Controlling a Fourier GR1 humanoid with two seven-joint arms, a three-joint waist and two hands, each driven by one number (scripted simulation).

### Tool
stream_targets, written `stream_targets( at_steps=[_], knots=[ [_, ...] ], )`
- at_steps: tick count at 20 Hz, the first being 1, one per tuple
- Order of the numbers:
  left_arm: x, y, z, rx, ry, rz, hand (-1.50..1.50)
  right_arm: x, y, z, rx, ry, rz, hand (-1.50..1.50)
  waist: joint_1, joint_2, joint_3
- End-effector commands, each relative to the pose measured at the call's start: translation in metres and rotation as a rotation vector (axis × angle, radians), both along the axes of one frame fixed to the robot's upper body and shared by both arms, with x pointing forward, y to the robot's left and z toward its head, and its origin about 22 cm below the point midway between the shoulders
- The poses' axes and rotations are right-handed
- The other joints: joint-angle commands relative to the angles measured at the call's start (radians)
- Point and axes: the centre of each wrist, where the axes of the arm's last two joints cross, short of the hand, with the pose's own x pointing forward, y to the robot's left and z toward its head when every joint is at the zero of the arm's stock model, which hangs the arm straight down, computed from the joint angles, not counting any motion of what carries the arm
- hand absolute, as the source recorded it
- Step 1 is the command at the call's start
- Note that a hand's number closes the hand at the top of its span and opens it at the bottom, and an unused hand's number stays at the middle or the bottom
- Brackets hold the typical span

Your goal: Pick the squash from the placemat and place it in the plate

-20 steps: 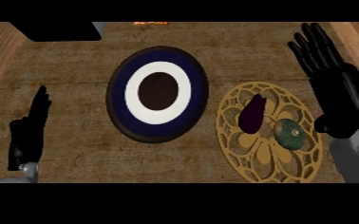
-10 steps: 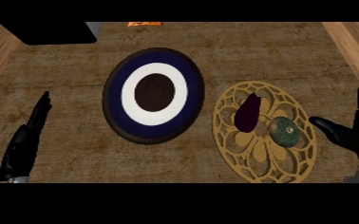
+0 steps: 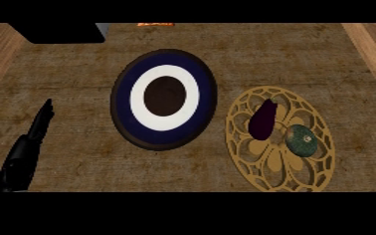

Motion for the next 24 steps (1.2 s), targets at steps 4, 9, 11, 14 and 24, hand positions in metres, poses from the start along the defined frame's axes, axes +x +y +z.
stream_targets(
  at_steps=[4,9,11,14,24],
  knots=[
    [0.004,-0.003,0.002,0.006,-0.007,-0.021,0.0,-0.023,-0.022,0.035,-0.33,0.297,0.121,-1.5,0.007,0.003,-0.002],
    [0.014,0.005,0.005,0.003,-0.005,-0.023,0.0,-0.012,-0.021,0.053,-0.422,0.476,0.125,-1.5,0.018,0.005,-0.001],
    [0.019,-0.009,0.005,0.007,-0.002,-0.027,0.0,0.011,-0.048,0.053,-0.439,0.503,0.122,-1.5,0.023,0.006,0.0],
    [0.007,-0.011,0.002,-0.001,-0.014,-0.025,0.0,0.025,-0.042,0.072,-0.497,0.598,0.183,-1.5,0.031,0.005,0.0],
    [0.013,-0.001,0.011,-0.007,-0.009,-0.032,0.0,0.064,-0.04,0.038,-0.699,0.789,0.344,-1.5,0.025,0.005,0.0]
  ],
)
